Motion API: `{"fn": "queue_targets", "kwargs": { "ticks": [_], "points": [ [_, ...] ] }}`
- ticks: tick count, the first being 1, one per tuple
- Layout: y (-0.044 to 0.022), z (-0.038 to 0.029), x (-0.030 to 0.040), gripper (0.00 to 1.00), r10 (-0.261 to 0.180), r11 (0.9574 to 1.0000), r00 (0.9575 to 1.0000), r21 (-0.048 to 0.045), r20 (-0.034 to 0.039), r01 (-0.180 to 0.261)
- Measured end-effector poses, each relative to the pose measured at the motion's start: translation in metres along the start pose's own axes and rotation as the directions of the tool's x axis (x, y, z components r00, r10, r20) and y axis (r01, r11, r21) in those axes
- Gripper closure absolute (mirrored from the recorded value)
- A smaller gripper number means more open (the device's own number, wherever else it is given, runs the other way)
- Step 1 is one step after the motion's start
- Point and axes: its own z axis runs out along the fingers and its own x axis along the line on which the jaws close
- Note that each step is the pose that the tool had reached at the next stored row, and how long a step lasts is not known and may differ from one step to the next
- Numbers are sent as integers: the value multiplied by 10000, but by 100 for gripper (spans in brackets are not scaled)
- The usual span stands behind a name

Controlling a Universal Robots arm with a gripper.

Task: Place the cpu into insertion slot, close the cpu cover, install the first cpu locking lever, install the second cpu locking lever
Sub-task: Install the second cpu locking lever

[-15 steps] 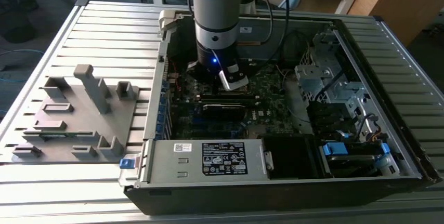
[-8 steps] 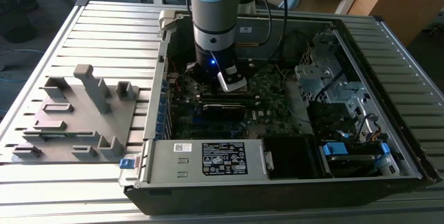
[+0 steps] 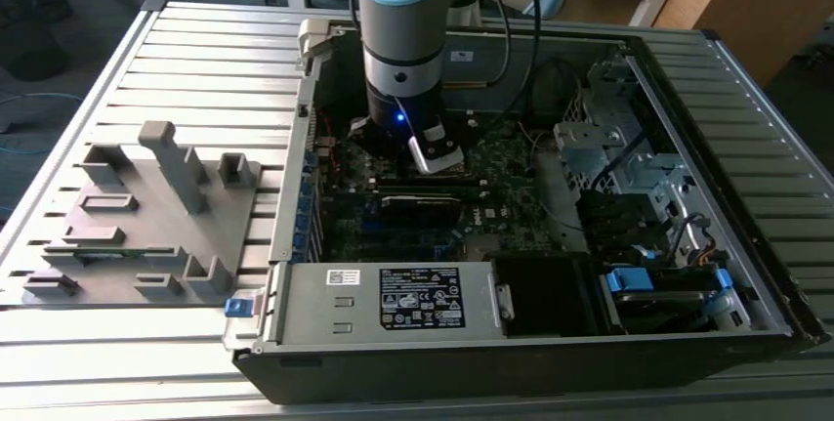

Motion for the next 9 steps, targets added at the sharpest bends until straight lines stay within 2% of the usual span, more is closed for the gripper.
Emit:
{"fn": "queue_targets", "kwargs": {
  "ticks": [3,9],
  "points": [
    [-27,-6,-2,90,2,10000,10000,-31,-6,-3],
    [-51,-15,-6,90,16,9995,10000,-307,-34,-17]
  ]
}}
